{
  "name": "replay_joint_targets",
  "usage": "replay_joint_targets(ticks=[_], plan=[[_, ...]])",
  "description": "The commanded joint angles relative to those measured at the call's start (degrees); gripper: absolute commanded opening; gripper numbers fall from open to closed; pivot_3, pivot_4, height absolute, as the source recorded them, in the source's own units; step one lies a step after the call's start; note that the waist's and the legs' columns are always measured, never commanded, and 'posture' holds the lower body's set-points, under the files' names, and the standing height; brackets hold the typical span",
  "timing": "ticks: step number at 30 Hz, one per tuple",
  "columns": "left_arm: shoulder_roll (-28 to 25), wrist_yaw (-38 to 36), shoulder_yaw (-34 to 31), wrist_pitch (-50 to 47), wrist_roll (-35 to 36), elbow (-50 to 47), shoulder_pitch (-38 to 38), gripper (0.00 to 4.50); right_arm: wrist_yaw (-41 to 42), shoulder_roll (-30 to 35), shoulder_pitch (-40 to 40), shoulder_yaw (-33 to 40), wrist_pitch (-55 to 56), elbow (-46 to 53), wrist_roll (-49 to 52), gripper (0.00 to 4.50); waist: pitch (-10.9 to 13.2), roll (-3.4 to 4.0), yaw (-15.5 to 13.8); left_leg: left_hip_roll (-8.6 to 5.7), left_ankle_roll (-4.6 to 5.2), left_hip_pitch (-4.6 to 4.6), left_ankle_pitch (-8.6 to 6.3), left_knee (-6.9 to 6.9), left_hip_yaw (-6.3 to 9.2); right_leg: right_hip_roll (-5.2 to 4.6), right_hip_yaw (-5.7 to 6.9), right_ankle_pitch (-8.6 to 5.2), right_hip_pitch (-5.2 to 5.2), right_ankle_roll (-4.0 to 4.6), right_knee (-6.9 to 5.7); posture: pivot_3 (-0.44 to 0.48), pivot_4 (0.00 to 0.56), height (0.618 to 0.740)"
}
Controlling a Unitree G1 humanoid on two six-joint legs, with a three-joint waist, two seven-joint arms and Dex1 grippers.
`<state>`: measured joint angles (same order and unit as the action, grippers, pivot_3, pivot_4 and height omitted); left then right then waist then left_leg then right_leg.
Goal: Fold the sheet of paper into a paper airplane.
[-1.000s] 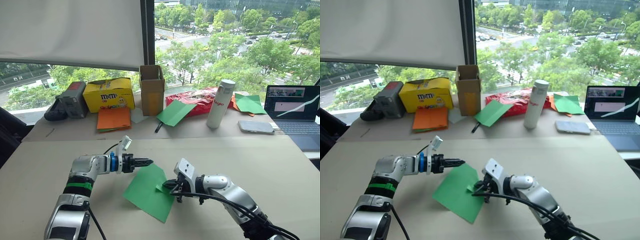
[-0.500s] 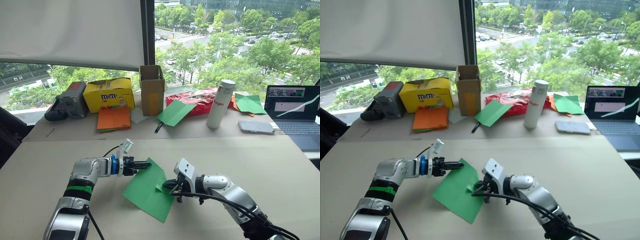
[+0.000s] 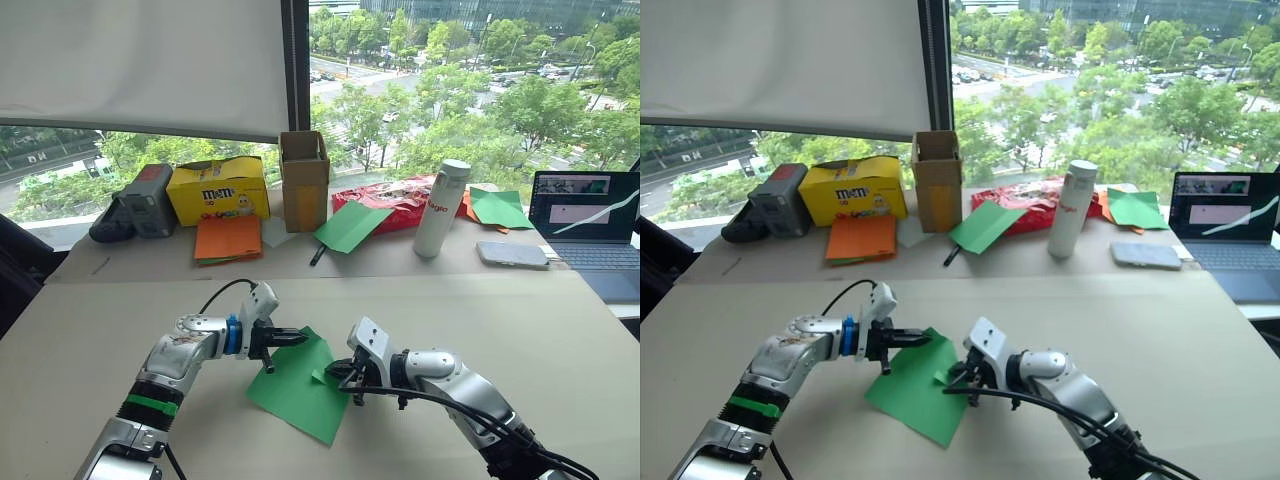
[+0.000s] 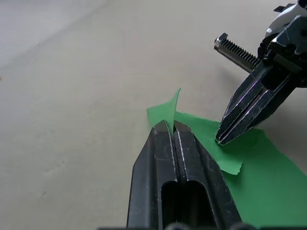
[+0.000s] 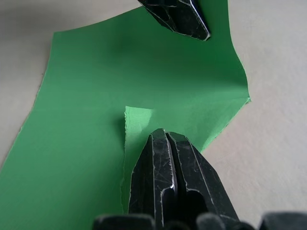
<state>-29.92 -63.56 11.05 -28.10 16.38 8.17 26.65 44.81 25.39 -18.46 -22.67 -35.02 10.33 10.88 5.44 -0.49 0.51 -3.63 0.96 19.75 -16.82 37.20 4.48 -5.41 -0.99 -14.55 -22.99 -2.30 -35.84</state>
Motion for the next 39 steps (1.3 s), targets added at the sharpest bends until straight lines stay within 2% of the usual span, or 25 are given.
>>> replay_joint_targets(ticks=[1,4,9,22,26,39], plan=[[-1.2,-0.9,2.7,10.4,-4.7,-2.1,-1.1,0.01,-0.8,0.2,0.7,-0.6,-1.5,-0.7,-1.3,0.00,0.0,0.01,0.0,0.00,0.00,0.00,0.00,0.00,0.00,0.00,0.00,0.00,0.00,0.00,0.01,0.000,0.150,0.740],[-2.8,-0.9,5.7,20.8,-10.3,-1.3,-2.1,0.01,-1.0,0.1,0.3,-0.4,-1.6,-0.8,-1.3,0.00,0.0,0.03,0.0,0.00,0.01,0.00,0.00,0.00,0.00,0.00,0.00,0.00,0.00,0.00,0.03,0.000,0.150,0.740],[-3.1,-0.4,8.0,31.1,-15.1,0.6,-2.4,0.01,-1.3,-0.3,-0.1,0.4,-2.1,-0.4,-1.0,0.00,0.0,0.04,-0.4,-0.01,0.29,0.00,-0.16,0.00,-0.01,0.00,0.02,0.00,0.00,0.00,0.03,0.000,0.150,0.740],[-4.4,2.7,12.7,53.6,-27.2,7.7,-0.1,0.01,-2.3,-2.2,-0.1,2.6,-3.7,0.0,0.7,0.00,0.0,0.06,-1.2,-0.11,0.31,-0.02,-0.17,0.05,-0.01,0.03,0.09,0.00,0.01,0.00,-0.03,0.000,0.150,0.740],[-4.7,3.7,12.9,55.0,-29.0,8.9,-0.1,0.01,-3.1,-3.1,0.3,3.3,-4.2,0.3,1.4,0.00,0.0,0.07,-1.2,-0.11,0.31,-0.03,-0.17,0.05,-0.01,0.05,0.12,0.00,0.02,0.00,-0.06,0.000,0.150,0.740],[-5.1,2.3,13.4,47.0,-29.0,2.8,-3.4,0.01,-5.8,-8.3,-2.5,11.5,-5.1,-1.4,6.3,0.00,0.0,0.08,-1.0,-0.15,0.38,-0.26,-0.21,0.03,-0.01,0.11,0.15,-0.01,0.23,-0.01,-0.13,0.000,0.150,0.740]])
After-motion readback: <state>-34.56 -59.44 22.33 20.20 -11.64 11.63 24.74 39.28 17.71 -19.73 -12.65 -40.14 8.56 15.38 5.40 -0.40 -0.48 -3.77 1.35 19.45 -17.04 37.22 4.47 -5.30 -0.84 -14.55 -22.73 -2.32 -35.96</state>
